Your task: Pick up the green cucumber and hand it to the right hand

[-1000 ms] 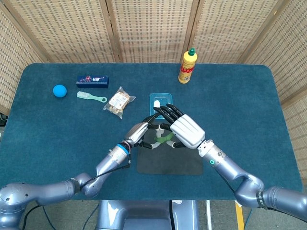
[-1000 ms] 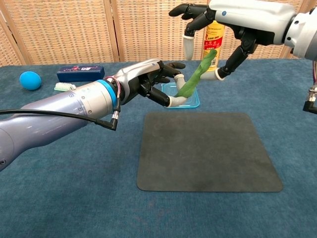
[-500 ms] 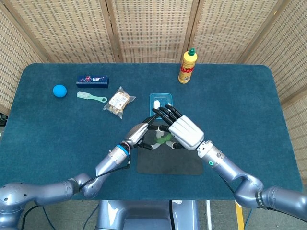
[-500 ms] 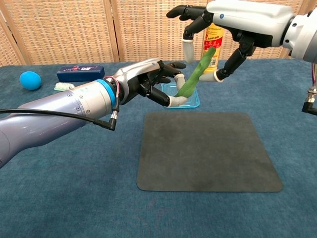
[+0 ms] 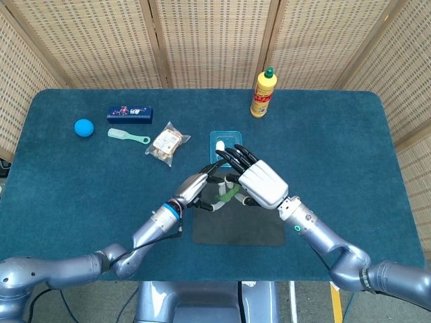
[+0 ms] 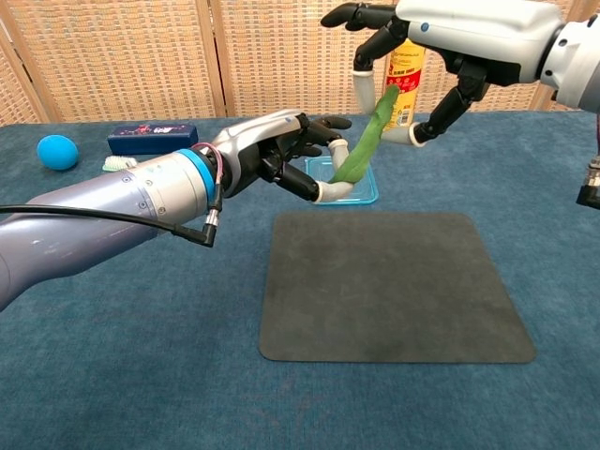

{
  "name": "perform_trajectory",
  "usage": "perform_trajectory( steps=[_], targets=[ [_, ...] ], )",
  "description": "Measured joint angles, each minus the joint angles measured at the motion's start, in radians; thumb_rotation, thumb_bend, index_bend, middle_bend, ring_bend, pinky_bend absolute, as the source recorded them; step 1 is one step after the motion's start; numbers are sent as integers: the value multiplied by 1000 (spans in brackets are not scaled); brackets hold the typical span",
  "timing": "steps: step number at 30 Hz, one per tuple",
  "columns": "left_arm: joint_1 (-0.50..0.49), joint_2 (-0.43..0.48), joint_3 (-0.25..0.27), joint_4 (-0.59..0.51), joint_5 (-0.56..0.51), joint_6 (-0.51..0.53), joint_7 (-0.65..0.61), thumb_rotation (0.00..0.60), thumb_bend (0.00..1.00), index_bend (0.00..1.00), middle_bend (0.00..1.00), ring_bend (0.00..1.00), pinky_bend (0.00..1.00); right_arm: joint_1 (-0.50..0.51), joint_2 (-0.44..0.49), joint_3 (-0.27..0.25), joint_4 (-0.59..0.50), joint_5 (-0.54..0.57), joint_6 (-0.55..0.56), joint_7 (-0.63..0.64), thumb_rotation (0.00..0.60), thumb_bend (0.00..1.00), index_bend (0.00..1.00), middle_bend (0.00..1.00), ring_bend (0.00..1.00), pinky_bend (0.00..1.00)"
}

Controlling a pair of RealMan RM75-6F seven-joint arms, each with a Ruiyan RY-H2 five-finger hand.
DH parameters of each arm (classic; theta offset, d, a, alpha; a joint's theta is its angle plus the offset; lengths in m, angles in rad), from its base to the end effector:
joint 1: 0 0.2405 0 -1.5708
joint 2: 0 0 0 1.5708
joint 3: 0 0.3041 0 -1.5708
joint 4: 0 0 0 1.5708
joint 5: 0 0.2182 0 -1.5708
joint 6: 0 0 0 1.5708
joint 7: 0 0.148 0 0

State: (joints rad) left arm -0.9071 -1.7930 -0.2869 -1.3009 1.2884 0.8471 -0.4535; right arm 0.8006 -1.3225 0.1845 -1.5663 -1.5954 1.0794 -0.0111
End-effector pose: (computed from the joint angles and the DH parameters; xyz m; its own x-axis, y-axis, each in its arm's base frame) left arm -0.0702 0.3918 -0.0997 -0.1939 0.5778 0.7928 0.8471 -0.3089 0.4324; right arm -0.1183 -0.3821 0.0635 0.3976 -0.0234 0.9173 -0.6520 -0.7105 0.2645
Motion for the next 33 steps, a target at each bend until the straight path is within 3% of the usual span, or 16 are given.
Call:
perform_trajectory(
  steps=[33],
  targets=[
    [-2,6,-5,-5,-15,-11,-1,600,606,689,0,0,0,0,12,-9,-34,33,-4,46,600,474,586,29,0,0]
  ],
)
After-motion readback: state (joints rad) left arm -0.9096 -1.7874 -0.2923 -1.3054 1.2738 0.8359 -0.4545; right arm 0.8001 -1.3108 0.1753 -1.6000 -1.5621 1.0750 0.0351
